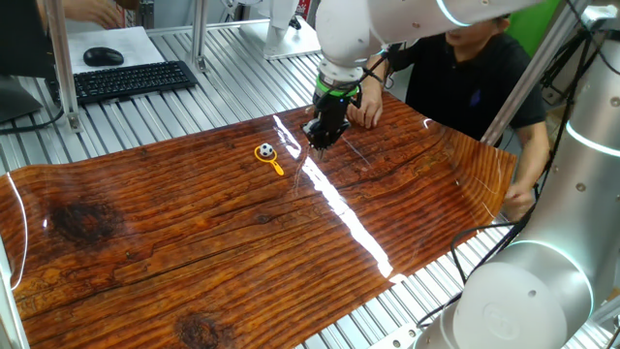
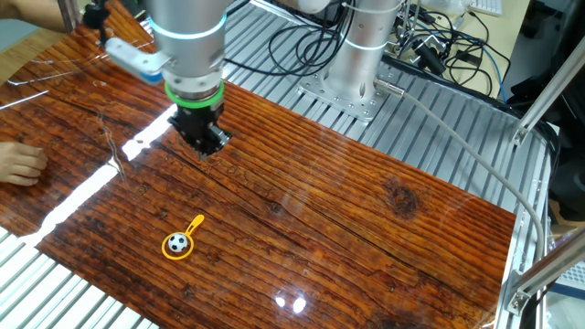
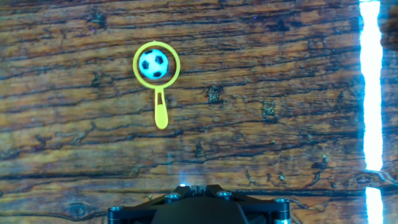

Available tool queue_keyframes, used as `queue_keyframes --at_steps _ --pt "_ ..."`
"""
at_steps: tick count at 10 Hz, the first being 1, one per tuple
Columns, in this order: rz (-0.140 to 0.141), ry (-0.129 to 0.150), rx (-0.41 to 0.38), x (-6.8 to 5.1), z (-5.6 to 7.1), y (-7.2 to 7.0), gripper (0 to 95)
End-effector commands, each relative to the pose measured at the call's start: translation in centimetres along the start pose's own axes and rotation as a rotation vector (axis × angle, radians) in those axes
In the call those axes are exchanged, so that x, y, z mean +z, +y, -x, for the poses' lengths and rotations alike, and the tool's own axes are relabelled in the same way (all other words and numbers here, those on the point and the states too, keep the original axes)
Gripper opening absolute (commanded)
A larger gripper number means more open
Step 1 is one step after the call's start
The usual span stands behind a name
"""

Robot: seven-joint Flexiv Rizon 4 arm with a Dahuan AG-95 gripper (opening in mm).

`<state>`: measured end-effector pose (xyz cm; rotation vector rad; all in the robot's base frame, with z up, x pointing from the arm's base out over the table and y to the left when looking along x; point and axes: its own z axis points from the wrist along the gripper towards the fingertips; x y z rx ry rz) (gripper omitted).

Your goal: Attach the bubble ring to the ball

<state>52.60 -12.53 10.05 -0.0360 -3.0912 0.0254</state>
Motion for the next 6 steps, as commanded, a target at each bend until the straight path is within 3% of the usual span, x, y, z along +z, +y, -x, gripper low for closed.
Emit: queue_keyframes --at_steps 1,6 --pt "0.002 0.001 -0.011 0.19 0.16 -0.36 0.0" --pt "0.005 0.000 -0.009 0.52 0.40 -0.58 0.0"
